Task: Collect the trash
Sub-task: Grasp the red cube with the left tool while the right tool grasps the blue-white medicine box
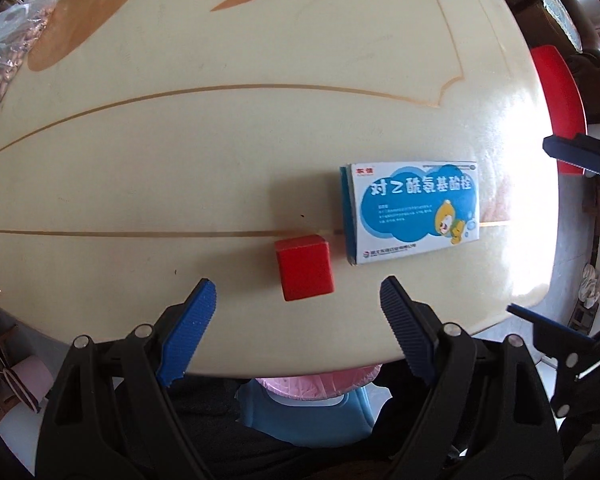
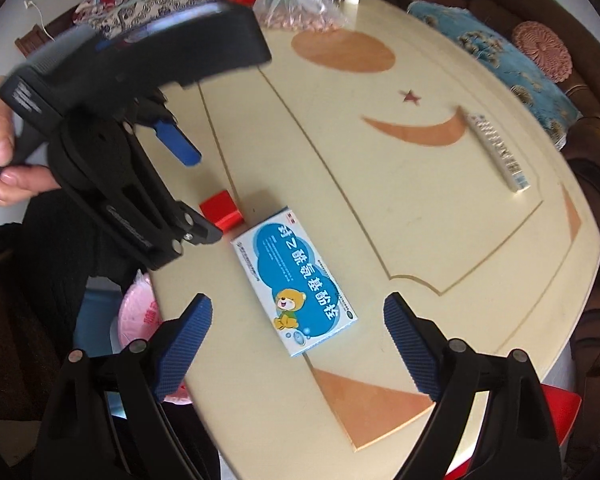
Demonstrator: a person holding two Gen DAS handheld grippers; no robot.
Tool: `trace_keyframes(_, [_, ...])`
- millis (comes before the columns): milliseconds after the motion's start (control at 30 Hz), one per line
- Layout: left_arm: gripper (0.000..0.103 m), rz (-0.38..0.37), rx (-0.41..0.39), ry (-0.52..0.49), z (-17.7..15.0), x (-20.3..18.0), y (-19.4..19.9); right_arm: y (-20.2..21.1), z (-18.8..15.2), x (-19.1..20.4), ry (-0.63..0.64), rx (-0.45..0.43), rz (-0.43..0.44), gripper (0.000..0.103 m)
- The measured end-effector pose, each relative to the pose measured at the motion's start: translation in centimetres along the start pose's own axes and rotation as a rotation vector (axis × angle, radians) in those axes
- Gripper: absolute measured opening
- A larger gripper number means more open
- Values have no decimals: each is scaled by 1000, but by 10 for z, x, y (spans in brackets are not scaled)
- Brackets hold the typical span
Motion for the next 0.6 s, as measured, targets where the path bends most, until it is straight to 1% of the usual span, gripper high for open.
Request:
trace_keyframes(167, [82,2,13,7,3,6,-11,-22,-1,3,55,40,0,86])
trace_keyframes(300, [82,-9,23,22,3,13,-18,-36,0,4,81,66,19,86])
trace_keyframes(433, [82,-10,40,21,1,19,-28,-50,1,5,111,98,9,86])
trace_keyframes(533, [82,-13,30,24,1,20,-26,-58,0,3,113,111,3,86])
trace_keyframes(600, [82,-2,19,28,1,25,-26,-62,-1,2,119,118,-3,86])
Point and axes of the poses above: each gripper's, at about its wrist camera, not at the fingertips, and y roughly against the way its jaws point, x to its left, z to its top, the point moved 2 cm from there along -y, roughly the way its jaws point, and after that the axes turned 4 degrees about -x, right-handed, at the moved point
